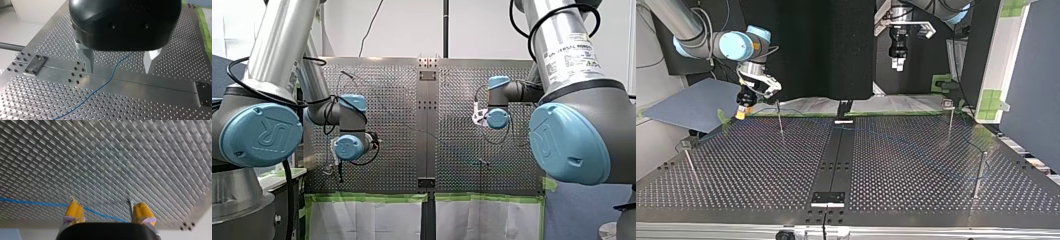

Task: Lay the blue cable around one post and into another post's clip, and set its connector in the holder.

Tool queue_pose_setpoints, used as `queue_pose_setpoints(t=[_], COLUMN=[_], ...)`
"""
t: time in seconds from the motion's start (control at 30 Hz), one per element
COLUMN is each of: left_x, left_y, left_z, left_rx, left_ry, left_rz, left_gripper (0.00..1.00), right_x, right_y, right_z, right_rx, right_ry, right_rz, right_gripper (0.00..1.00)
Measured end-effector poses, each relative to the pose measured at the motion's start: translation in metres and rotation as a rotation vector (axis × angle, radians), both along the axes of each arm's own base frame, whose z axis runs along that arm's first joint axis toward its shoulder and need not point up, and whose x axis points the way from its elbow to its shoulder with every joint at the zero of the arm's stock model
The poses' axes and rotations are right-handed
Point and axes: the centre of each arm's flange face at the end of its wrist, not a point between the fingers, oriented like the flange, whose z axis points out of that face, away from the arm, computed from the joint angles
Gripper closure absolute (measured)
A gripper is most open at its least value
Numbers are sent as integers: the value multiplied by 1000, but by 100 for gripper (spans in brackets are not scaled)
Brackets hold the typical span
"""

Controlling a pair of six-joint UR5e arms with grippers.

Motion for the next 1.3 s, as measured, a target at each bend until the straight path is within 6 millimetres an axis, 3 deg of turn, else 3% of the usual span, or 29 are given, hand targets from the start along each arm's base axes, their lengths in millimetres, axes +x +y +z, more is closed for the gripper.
queue_pose_setpoints(t=[0.4,0.8,1.3], left_x=[0,1,1], left_y=[0,0,11], left_z=[0,0,-2], left_rx=[-3,-4,5], left_ry=[0,-2,17], left_rz=[0,1,85], left_gripper=[0,0,0], right_x=[54,114,148], right_y=[34,79,141], right_z=[-54,-54,-64], right_rx=[75,61,141], right_ry=[38,39,95], right_rz=[128,303,327], right_gripper=[1,1,1])
